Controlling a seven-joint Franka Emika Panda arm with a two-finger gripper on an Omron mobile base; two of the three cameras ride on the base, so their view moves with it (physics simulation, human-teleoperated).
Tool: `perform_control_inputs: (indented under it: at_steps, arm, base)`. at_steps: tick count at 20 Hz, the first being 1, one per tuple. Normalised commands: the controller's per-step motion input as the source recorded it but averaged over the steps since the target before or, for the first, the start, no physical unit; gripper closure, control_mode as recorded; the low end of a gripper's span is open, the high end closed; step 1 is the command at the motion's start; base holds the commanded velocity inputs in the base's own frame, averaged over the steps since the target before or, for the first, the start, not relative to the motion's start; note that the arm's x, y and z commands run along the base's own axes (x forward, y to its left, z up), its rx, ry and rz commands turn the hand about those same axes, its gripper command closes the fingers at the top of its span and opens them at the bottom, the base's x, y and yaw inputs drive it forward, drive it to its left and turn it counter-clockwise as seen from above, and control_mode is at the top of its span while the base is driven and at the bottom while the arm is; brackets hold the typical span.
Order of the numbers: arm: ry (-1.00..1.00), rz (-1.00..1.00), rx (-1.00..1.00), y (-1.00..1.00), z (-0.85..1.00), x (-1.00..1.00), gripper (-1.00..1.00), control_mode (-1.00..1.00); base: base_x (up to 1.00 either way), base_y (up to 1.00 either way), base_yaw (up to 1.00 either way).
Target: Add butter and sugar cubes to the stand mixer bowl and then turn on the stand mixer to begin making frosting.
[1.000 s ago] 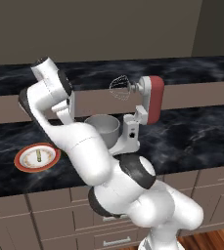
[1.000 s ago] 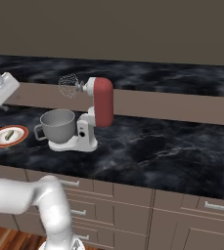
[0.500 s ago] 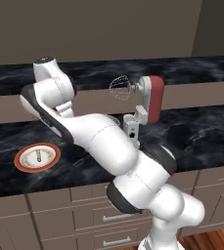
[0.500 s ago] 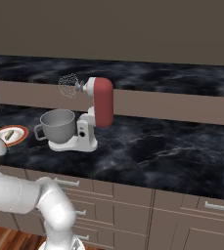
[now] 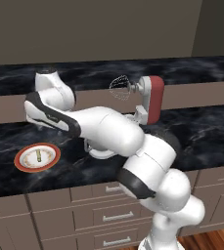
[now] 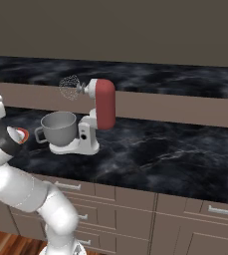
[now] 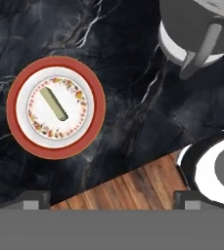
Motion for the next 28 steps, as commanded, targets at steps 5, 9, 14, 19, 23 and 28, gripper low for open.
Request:
perform_control_inputs:
  at_steps: [5,9,14,19,23,28]
  arm:
    - [0.09,0.18,-0.07,0.4,-0.21,0.3,-1.0,-1.0]
    - [0.03,0.11,-0.09,0.38,-0.3,0.29,-1.0,-1.0]
    - [0.0,0.06,-0.12,0.19,-0.44,0.47,-1.0,-1.0]
    - [0.08,0.08,-0.07,0.0,-0.35,0.36,-1.0,-1.0]
    - [0.16,0.21,0.0,0.0,-0.29,0.24,-1.0,-1.0]
    - [0.12,0.29,0.0,0.03,-0.29,0.11,-1.0,-1.0]
  base:
    - [0.0,0.0,0.0]
    - [0.0,0.0,0.0]
    - [0.0,0.0,0.0]
    - [0.0,0.0,0.0]
    - [0.0,0.0,0.0]
    - [0.0,0.0,0.0]
